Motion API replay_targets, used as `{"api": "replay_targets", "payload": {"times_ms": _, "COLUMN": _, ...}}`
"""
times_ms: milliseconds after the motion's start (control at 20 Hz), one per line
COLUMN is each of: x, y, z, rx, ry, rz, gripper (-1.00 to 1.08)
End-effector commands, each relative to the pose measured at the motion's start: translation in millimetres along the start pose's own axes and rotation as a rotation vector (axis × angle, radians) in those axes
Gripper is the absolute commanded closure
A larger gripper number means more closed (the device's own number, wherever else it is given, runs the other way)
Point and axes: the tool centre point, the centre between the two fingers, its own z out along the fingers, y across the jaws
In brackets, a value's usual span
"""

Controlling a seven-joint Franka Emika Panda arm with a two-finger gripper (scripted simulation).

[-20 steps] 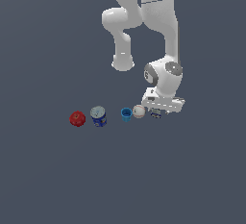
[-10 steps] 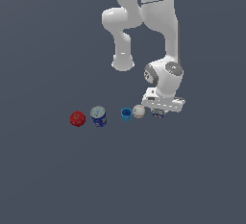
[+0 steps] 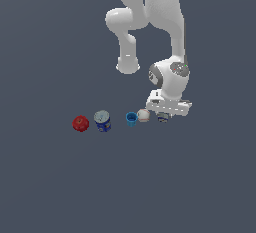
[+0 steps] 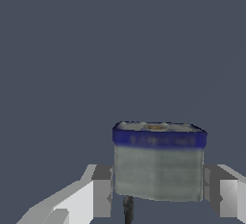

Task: Pick up a designated object from a clutter of objects.

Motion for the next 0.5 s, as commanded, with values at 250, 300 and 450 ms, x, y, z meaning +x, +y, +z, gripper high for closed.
{"api": "replay_targets", "payload": {"times_ms": 250, "x": 21, "y": 27, "z": -40, "rx": -0.002, "ry": -0.002, "rz": 0.002, "gripper": 1.08}}
{"api": "replay_targets", "payload": {"times_ms": 300, "x": 24, "y": 32, "z": -47, "rx": -0.002, "ry": -0.003, "rz": 0.002, "gripper": 1.08}}
{"api": "replay_targets", "payload": {"times_ms": 450, "x": 37, "y": 48, "z": -71, "rx": -0.002, "ry": -0.005, "rz": 0.003, "gripper": 1.08}}
